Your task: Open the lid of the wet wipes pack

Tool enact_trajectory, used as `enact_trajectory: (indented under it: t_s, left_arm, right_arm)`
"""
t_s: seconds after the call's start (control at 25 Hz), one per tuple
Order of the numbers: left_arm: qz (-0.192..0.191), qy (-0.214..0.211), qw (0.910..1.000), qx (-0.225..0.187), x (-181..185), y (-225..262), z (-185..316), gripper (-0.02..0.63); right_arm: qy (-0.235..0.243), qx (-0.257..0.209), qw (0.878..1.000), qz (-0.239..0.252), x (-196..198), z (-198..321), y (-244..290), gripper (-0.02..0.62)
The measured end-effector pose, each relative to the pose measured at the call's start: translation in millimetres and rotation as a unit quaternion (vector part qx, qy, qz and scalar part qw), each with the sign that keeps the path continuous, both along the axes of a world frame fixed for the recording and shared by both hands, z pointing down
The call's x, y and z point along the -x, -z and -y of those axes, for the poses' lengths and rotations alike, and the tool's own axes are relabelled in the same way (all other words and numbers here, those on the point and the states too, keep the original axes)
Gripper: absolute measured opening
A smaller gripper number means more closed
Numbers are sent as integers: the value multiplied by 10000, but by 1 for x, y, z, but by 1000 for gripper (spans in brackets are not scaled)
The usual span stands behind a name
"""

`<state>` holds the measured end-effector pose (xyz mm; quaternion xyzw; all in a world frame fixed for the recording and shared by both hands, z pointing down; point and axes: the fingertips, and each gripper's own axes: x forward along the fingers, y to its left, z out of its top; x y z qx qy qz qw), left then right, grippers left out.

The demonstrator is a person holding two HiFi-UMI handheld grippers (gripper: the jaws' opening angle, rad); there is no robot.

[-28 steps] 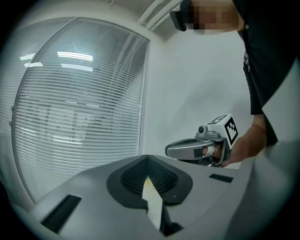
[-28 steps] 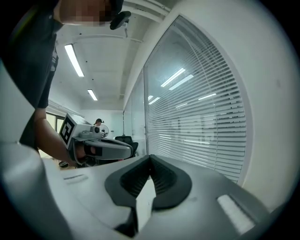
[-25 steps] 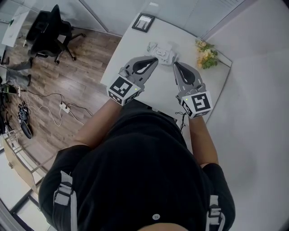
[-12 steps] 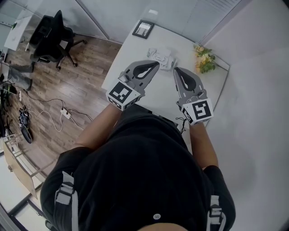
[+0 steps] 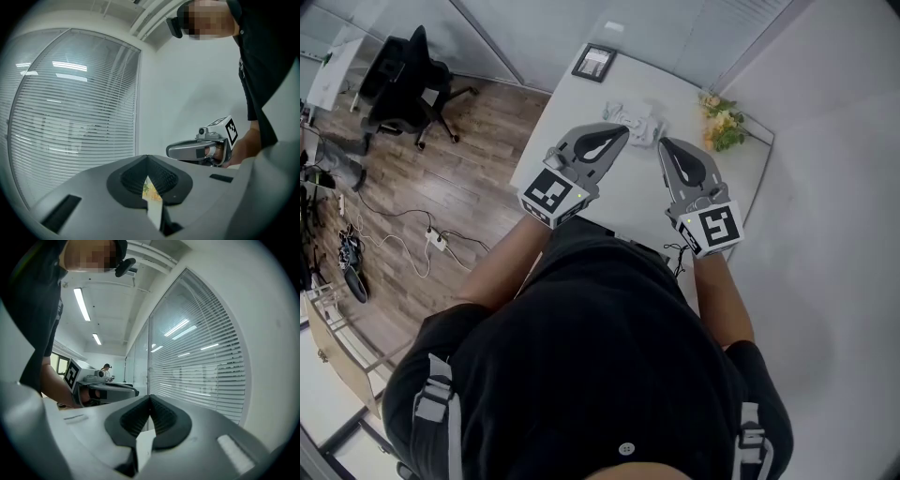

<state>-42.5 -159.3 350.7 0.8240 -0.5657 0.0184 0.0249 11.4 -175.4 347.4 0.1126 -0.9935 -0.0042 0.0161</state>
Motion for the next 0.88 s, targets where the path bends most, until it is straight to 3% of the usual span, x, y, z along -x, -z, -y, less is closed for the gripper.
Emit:
enact_trajectory:
  t_s: [0.88]
  left_arm:
    - [-31, -54, 10000, 32, -2, 1, 0, 5]
  right_arm:
    - [9, -81, 10000, -25, 3, 1, 1, 11]
